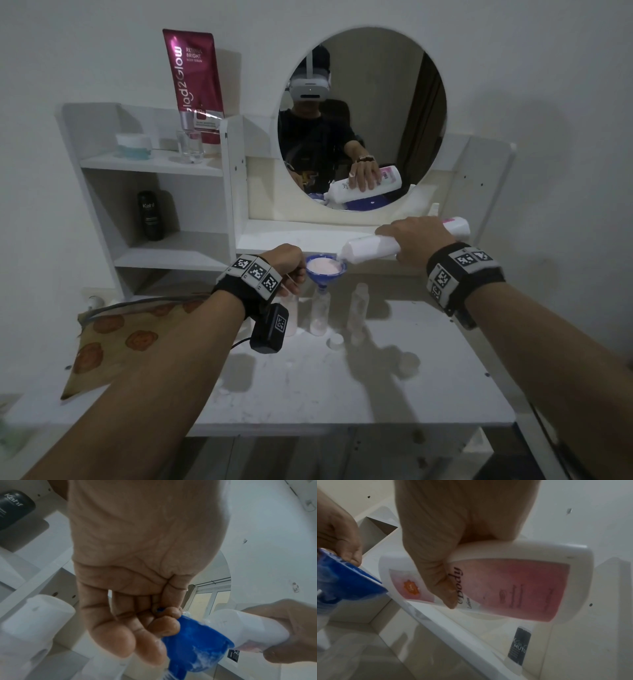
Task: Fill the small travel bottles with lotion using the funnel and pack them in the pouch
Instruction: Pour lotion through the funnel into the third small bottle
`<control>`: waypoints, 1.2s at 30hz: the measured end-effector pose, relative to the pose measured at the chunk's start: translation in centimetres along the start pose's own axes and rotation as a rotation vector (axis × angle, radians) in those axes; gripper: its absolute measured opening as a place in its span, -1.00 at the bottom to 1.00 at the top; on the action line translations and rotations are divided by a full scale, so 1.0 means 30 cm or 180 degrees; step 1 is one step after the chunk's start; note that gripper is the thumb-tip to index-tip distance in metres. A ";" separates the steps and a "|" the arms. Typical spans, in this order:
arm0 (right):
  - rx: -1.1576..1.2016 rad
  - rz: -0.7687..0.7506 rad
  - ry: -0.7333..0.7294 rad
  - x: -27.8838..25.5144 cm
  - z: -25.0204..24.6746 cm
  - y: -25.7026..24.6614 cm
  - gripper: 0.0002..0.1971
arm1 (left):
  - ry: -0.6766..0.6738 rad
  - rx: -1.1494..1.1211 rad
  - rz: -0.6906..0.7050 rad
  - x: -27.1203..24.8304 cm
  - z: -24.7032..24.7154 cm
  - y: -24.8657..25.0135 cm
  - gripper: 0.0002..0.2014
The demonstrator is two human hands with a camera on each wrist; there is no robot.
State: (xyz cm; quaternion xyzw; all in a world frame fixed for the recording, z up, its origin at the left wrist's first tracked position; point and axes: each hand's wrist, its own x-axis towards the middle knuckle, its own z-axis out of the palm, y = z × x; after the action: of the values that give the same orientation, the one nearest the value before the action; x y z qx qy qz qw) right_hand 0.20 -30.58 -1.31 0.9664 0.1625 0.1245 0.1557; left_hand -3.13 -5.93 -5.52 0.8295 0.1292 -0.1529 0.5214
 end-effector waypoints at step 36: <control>0.4965 0.2001 0.0335 -0.173 0.471 0.118 -0.26 | 0.0038 0.0158 0.0032 0.006 -0.005 -0.006 -0.75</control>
State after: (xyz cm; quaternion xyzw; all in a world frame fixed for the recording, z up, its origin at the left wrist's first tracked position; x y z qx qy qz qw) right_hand 0.54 -39.27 -14.09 0.7902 -0.0676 0.0589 -0.6062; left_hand -3.00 -5.71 -5.66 0.8438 0.1243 -0.1486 0.5005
